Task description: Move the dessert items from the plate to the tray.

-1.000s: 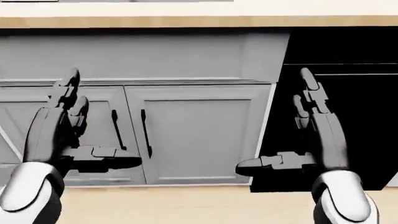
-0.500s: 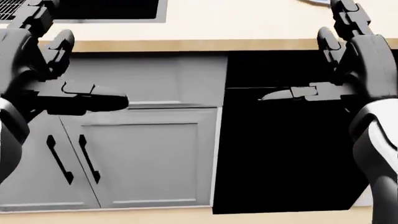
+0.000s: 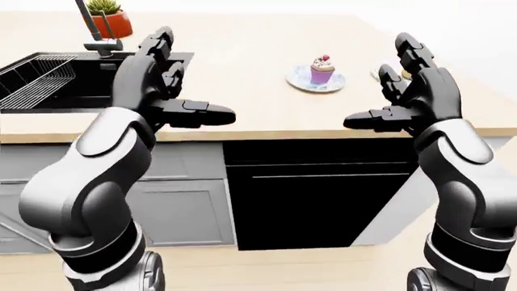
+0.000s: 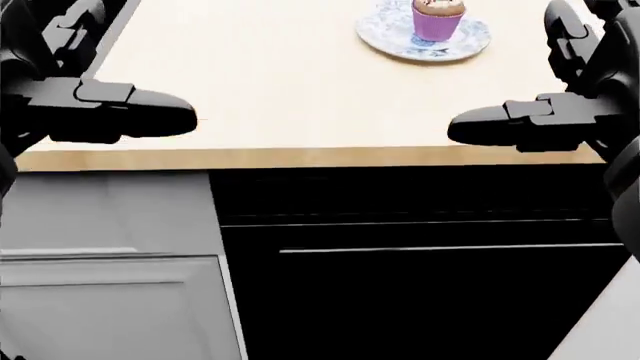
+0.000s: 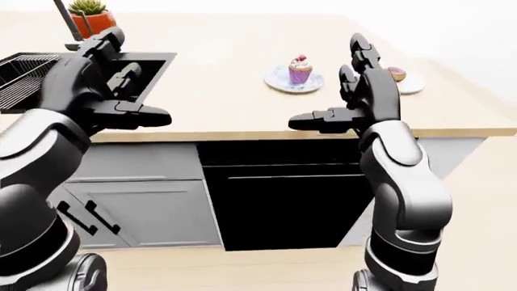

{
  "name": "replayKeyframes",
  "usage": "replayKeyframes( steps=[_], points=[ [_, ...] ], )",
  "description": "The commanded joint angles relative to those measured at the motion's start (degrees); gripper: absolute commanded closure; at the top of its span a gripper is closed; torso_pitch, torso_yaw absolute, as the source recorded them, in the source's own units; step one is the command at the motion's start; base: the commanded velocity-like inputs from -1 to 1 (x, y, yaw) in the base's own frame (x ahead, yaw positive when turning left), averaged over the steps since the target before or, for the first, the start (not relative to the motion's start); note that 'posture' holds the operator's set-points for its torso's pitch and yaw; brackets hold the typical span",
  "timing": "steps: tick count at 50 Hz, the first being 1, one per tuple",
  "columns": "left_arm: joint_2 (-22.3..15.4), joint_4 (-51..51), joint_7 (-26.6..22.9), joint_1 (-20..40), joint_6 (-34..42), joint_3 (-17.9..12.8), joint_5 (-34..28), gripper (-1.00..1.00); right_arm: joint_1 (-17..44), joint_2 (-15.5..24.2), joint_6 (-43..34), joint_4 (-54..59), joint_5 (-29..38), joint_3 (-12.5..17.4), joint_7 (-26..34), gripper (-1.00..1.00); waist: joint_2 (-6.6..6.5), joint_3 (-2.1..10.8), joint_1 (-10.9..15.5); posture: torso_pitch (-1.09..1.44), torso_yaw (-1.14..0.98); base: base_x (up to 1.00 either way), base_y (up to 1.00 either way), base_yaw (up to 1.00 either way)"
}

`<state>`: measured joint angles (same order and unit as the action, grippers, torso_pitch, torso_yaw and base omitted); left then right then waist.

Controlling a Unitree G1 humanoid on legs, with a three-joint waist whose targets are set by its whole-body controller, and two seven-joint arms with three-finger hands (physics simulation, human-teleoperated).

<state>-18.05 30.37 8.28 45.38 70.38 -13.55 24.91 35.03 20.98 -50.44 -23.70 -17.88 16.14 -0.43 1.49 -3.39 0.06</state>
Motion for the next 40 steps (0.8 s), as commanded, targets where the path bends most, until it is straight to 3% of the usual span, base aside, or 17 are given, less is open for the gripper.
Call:
replayKeyframes(
  steps=[1, 3, 4, 6, 8, 11, 14, 16, 17, 18, 21, 24, 28, 33, 36, 38, 40],
  points=[
    [-0.50, 1.22, 0.79, 1.90, -1.04, -0.70, 0.70, -1.00, 1.75, 0.52, 1.19, -1.89, -1.19, 0.28, -0.21, -1.00, 0.25, 0.82, 0.03, 0.00, 0.00, 0.52, -0.69, 0.00],
    [-0.54, 1.18, 1.28, 2.29, -0.68, -1.02, 1.70, -1.00, 1.96, 0.60, 1.05, -2.16, -1.71, 0.32, -0.65, -1.00, -0.59, 1.37, 0.38, 0.00, 0.00, 0.52, -0.68, 0.00],
    [-0.79, 0.89, 1.33, 2.41, -0.92, -1.00, 1.89, -1.00, 1.93, 0.65, 1.21, -2.08, -1.86, 0.33, -0.74, -1.00, -3.31, 1.94, 1.24, 0.00, 0.00, 0.52, -0.70, 0.00],
    [-1.04, 0.89, 1.87, 2.75, -0.65, -1.20, 2.50, -1.00, 2.10, 0.91, 0.82, -2.50, -2.40, 0.49, -1.04, -1.00, -3.79, -0.34, -0.12, 0.00, 0.00, 0.30, -0.72, 0.00],
    [-1.42, 0.35, 2.00, 2.72, -1.35, -0.91, 2.83, -1.00, 2.15, 1.16, 1.09, -2.18, -2.60, 0.53, -1.19, -1.00, -4.21, 2.81, -0.31, 0.00, 0.00, 0.05, -0.72, 0.00],
    [-1.50, 1.09, 2.66, 2.89, -0.53, -1.10, 3.57, -1.00, 2.21, 1.37, 0.96, -2.36, -2.91, 0.42, -1.38, -1.00, -4.25, 2.14, -0.91, 0.00, 0.00, 0.05, -0.78, 0.00],
    [-1.73, 1.76, 3.35, 3.32, 0.56, -1.50, 4.53, -1.00, 2.29, 1.53, 1.33, -2.09, -2.96, 0.31, -1.38, -1.00, -1.41, 1.94, -1.50, 0.00, 0.00, 0.05, -0.81, 0.00],
    [-1.82, 1.94, 3.71, 2.98, 0.39, -1.46, 4.92, -1.00, 1.91, 1.33, 1.53, -2.29, -3.15, 0.36, -1.51, -1.00, 4.54, 5.07, -2.40, 0.00, 0.00, 0.05, -0.81, 0.00],
    [-2.02, 1.63, 3.69, 2.93, 0.09, -1.45, 4.99, -1.00, 1.94, 1.29, 1.39, -2.33, -3.21, 0.28, -1.64, -1.00, 2.49, 2.32, -2.67, 0.00, 0.00, 0.05, -0.81, 0.00],
    [-2.14, 1.72, 3.74, 2.76, 0.00, -1.50, 5.13, -1.00, 2.06, 1.30, 1.68, -1.97, -3.15, 0.16, -1.60, -1.00, 2.82, 1.36, -2.82, 0.00, 0.00, 0.05, -0.80, 0.00],
    [-2.50, 1.32, 3.74, 2.38, -0.73, -1.35, 5.33, -1.00, 2.33, 1.59, 1.08, -2.41, -3.40, 0.34, -1.76, -1.00, 1.07, 2.46, -1.74, 0.00, 0.00, 0.06, -0.74, 0.00],
    [-2.75, 1.49, 3.86, 2.04, -0.85, -1.52, 5.61, -1.00, 2.28, 1.67, 1.29, -2.50, -3.34, 0.36, -1.86, -1.00, -0.37, 1.86, -1.02, 0.00, 0.00, 0.03, -0.38, 0.00],
    [-3.10, 1.23, 3.80, 1.83, -1.34, -1.52, 5.78, -1.00, 2.37, 1.70, 0.89, -2.51, -3.54, 0.24, -1.91, -1.00, 1.54, 2.51, -0.50, 0.00, 0.00, 0.00, -0.13, 0.00],
    [-3.84, 1.19, 3.92, 2.00, -1.14, -2.03, 6.44, -1.00, 2.19, 1.78, 1.30, -2.63, -3.22, 0.10, -1.70, -1.00, -0.93, 2.87, -0.79, 0.00, 0.00, -0.07, -0.38, 0.00],
    [-4.19, 0.91, 3.92, 1.88, -1.48, -2.15, 6.70, -1.00, 1.90, 1.93, 1.62, -3.05, -2.18, -0.49, -0.95, -1.00, -0.76, 1.33, -1.44, 0.00, 0.00, 0.00, 0.00, 0.00],
    [-4.33, 1.25, 4.15, 1.85, -1.12, -2.30, 7.08, -1.00, 2.09, 1.54, 1.86, -3.23, -2.06, -0.27, -0.71, -1.00, -1.73, 2.34, -0.76, 0.00, 0.00, 0.00, 0.11, 0.00],
    [-4.50, 0.89, 3.89, 1.47, -1.84, -2.12, 6.93, -1.00, 2.20, 1.15, 2.04, -3.21, -2.49, 0.10, -0.70, -1.00, -1.37, 0.62, -1.08, 0.00, 0.00, 0.00, 0.05, 0.00]
  ],
)
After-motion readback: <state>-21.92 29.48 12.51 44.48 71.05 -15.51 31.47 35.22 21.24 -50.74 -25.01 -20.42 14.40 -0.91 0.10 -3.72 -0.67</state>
